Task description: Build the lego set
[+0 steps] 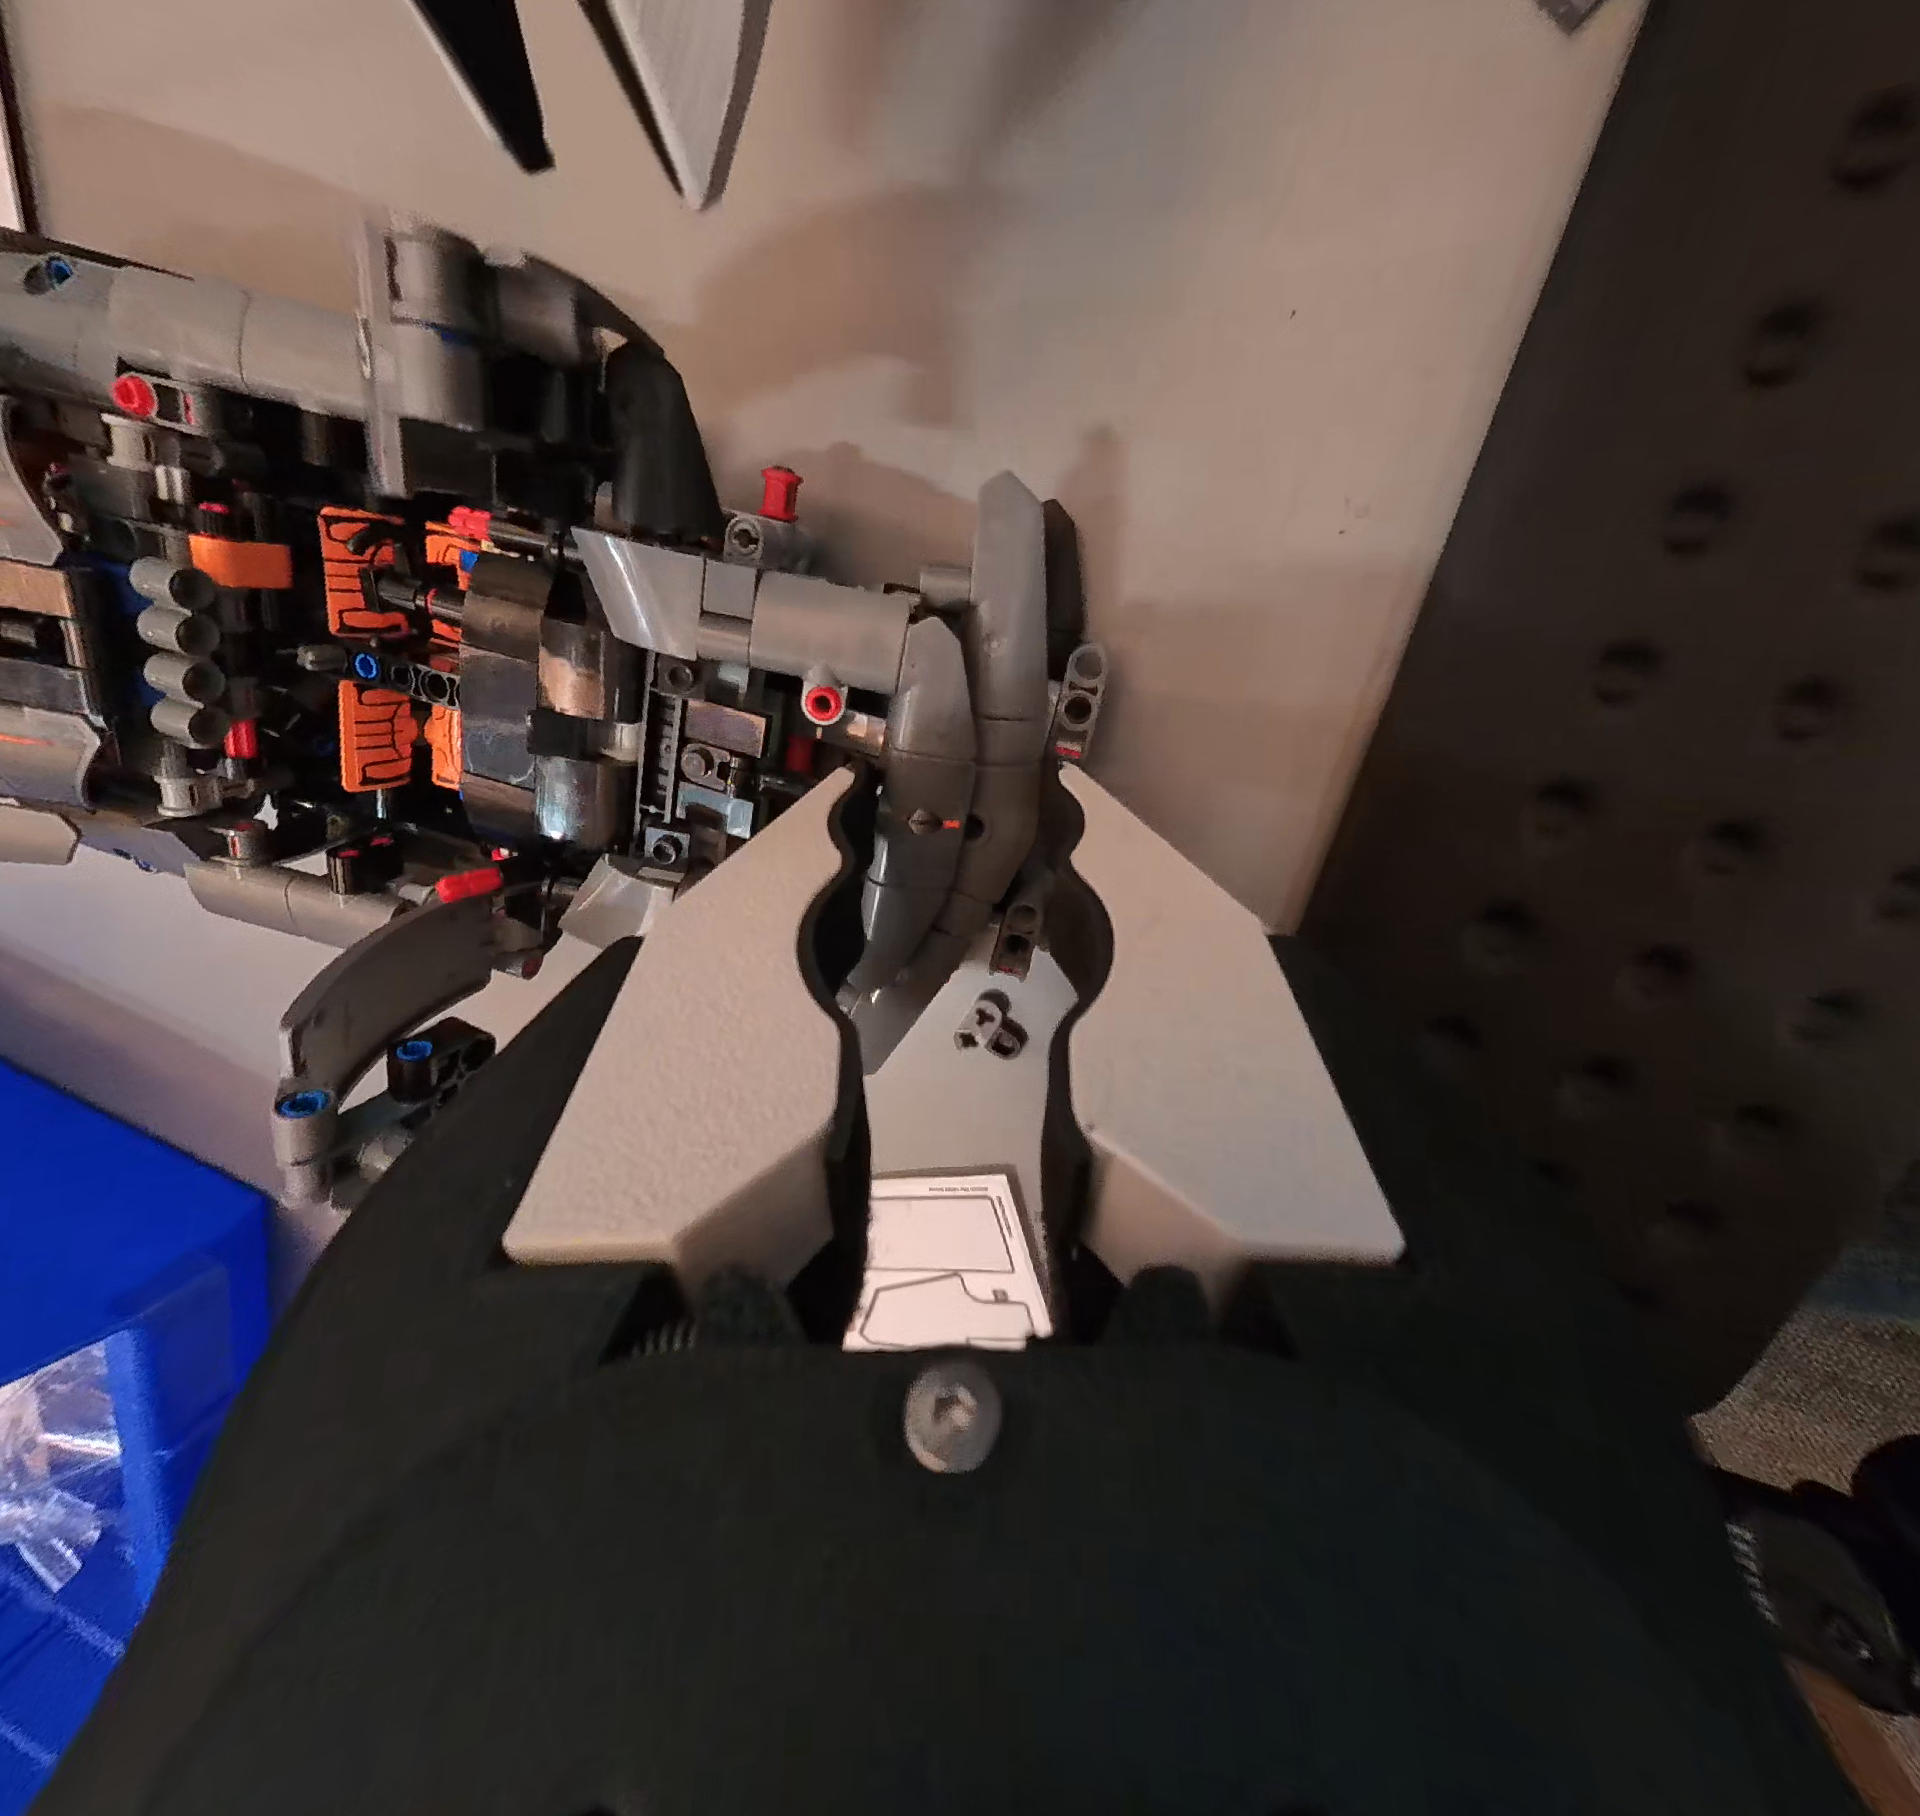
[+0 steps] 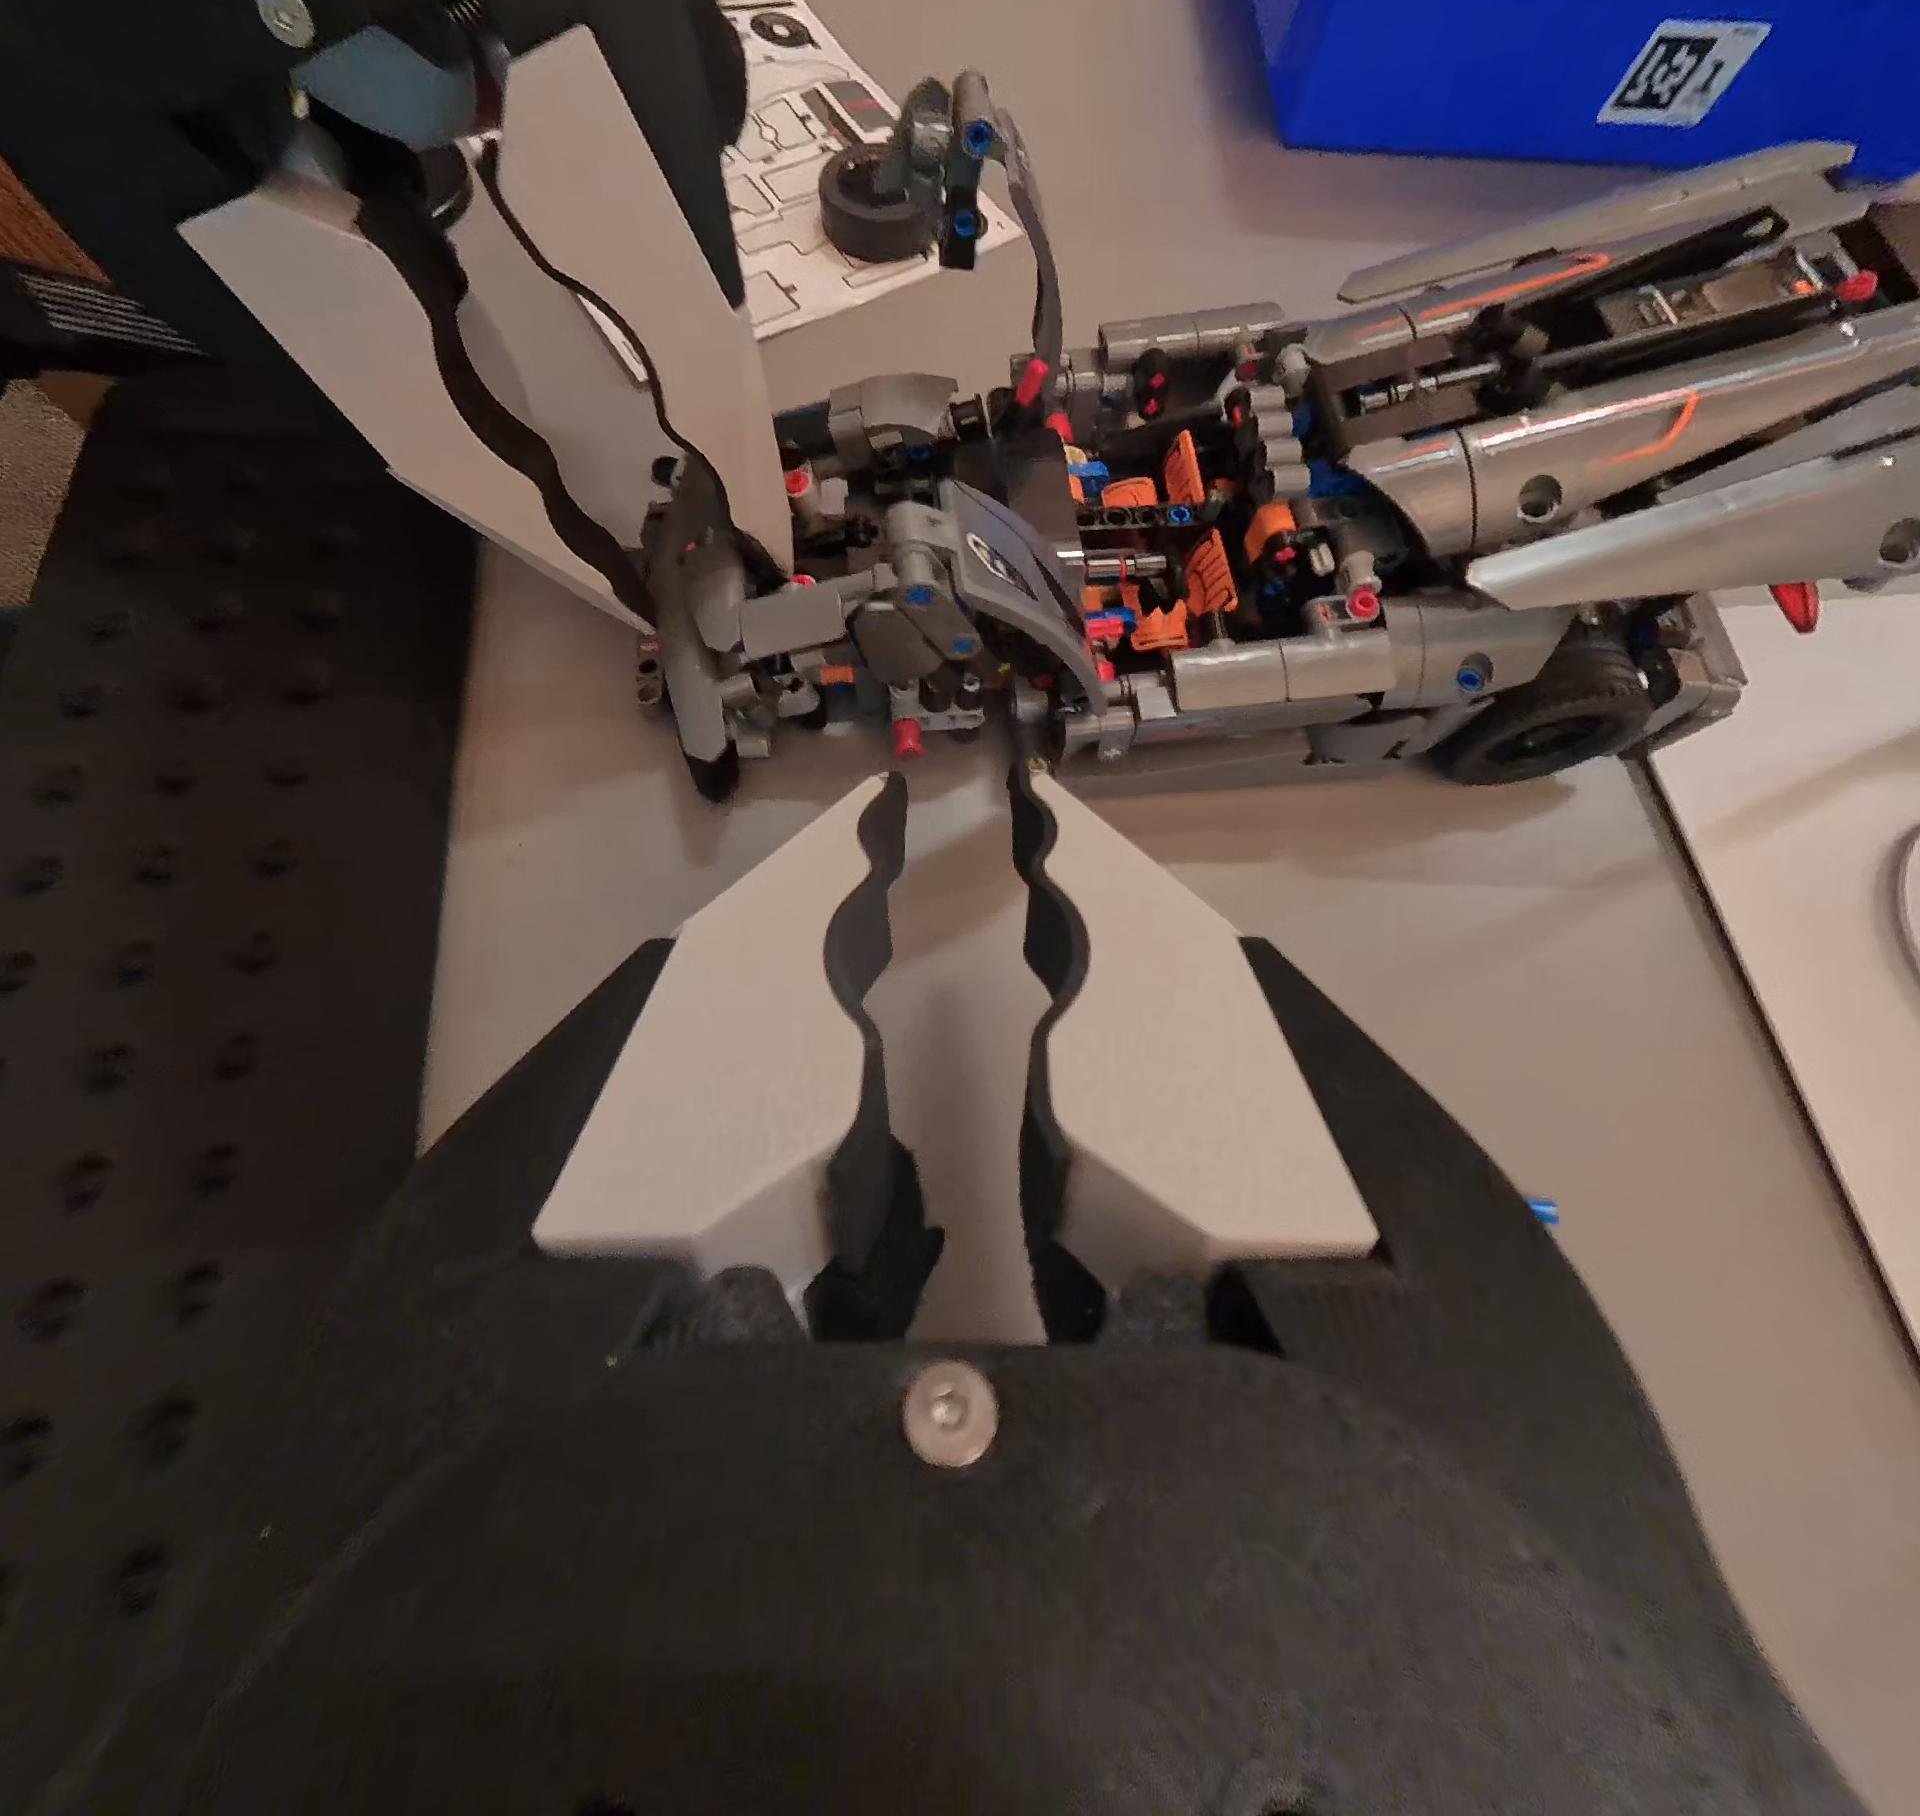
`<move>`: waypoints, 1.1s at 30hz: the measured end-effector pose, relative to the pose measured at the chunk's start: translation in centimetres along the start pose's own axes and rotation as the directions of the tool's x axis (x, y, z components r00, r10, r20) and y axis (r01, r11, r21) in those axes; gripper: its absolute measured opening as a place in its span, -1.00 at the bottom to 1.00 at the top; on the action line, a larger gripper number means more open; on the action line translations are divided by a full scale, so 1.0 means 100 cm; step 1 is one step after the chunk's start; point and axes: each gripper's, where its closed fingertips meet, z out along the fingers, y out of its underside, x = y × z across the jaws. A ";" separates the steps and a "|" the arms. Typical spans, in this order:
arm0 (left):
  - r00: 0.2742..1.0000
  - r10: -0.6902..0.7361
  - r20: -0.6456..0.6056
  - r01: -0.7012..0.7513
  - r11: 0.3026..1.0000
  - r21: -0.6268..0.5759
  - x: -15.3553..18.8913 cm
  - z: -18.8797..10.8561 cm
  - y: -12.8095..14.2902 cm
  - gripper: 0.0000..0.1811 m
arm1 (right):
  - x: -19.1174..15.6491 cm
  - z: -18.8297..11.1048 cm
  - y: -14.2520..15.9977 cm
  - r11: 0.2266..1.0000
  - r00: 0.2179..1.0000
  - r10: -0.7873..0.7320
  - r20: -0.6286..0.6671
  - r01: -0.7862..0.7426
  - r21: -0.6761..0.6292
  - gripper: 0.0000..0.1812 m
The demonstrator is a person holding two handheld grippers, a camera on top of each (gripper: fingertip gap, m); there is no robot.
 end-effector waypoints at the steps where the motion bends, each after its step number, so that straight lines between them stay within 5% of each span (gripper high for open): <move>1: 1.000 0.000 -0.004 0.000 1.000 0.000 0.000 -0.001 0.001 -0.68 | 0.002 0.000 0.003 1.000 1.000 0.009 -0.005 -0.009 -0.015 -0.80; 12: 0.998 -0.066 -0.020 0.066 0.998 0.001 0.009 -0.012 0.025 -0.66 | -0.001 0.006 0.014 0.998 1.000 0.008 0.017 -0.007 -0.060 -0.81; 21: 0.993 -0.109 0.050 0.107 0.993 0.053 0.006 -0.016 0.035 -0.64 | -0.029 0.021 -0.012 0.997 0.993 -0.056 0.103 0.051 0.051 -0.66; 33: 0.978 -0.171 0.116 0.163 0.984 0.071 -0.007 -0.020 0.054 -0.60 | -0.023 0.050 -0.029 0.994 0.992 -0.106 0.071 0.104 0.037 -0.76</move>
